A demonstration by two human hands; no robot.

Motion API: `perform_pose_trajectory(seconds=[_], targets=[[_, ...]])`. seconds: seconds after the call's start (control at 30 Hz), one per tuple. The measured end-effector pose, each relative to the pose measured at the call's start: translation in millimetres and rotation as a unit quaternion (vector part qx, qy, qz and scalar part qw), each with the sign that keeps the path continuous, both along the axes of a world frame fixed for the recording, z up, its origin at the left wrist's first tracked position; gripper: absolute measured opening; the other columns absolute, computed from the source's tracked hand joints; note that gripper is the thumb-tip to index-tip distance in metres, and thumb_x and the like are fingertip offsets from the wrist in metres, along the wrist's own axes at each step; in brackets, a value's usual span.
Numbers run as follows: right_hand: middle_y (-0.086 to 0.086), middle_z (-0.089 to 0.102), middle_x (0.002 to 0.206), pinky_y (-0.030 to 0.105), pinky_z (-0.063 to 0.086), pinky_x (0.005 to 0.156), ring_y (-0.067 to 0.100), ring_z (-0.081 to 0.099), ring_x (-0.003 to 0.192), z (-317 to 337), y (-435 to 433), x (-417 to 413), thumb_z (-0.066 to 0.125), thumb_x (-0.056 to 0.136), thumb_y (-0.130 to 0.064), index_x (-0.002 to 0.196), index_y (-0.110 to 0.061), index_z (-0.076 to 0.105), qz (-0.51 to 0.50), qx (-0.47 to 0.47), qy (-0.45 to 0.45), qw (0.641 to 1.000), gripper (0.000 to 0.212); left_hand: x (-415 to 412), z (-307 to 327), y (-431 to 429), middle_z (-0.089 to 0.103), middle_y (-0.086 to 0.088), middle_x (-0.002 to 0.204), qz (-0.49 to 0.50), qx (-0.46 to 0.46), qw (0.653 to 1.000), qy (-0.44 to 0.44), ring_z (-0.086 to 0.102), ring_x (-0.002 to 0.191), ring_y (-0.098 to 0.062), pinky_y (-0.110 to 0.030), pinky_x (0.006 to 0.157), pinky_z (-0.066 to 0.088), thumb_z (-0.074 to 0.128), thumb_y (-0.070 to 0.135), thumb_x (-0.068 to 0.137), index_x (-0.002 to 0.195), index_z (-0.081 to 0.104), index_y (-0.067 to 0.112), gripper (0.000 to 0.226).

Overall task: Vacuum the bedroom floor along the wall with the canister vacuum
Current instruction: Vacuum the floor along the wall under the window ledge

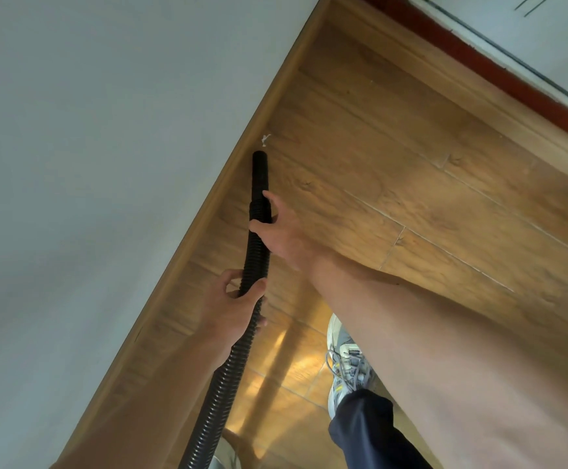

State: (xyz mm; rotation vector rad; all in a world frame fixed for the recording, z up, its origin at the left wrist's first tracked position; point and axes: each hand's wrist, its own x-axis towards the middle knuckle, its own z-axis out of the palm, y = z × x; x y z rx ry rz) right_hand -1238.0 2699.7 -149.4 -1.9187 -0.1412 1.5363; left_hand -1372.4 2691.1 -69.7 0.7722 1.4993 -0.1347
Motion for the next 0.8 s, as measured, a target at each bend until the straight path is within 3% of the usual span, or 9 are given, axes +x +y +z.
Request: perform_pose_trajectory(seconds=[0.3,0.47,0.6,0.8], targets=[[0.008,0.060,0.129,0.044,0.059,0.090,0.025,0.065,0.107,1.5,17.6,38.9,0.067,0.090,-0.015,0.151,-0.037,0.033,0.001,0.008,-0.001,1.000,0.073,35.6,-3.1,17.8,0.073,-0.022,0.090,-0.001,0.008,1.000,-0.007,0.060,0.052,-0.026,-0.037,0.056,0.054,0.075,0.023,0.087,0.108,0.062,0.020,0.025],[0.009,0.060,0.130,0.032,0.060,0.073,0.024,0.065,0.105,1.8,22.4,60.0,0.067,0.091,-0.014,0.152,-0.035,0.033,-0.002,0.008,-0.005,1.000,0.073,57.2,-3.3,23.2,0.072,-0.024,0.095,0.000,0.006,1.000,-0.011,0.058,0.051,-0.025,-0.034,0.052,0.052,0.074,0.022,0.087,0.111,0.060,0.019,0.029],[0.010,0.058,0.132,0.039,0.061,0.081,0.025,0.065,0.108,3.8,18.9,76.6,0.068,0.091,-0.013,0.152,-0.033,0.033,-0.017,0.007,-0.017,1.000,0.074,72.0,-5.5,22.3,0.073,-0.021,0.095,-0.011,0.005,1.000,-0.014,0.058,0.050,-0.024,-0.032,0.049,0.051,0.075,0.024,0.086,0.111,0.059,0.022,0.029],[0.014,0.056,0.134,0.038,0.059,0.084,0.027,0.063,0.112,8.2,-2.8,87.4,0.068,0.091,-0.011,0.153,-0.030,0.031,-0.044,0.012,-0.002,0.999,0.075,80.2,-4.3,9.0,0.073,-0.021,0.092,-0.036,0.001,0.999,-0.026,0.060,0.053,-0.026,-0.034,0.052,0.052,0.073,0.021,0.088,0.110,0.056,0.027,0.029]])
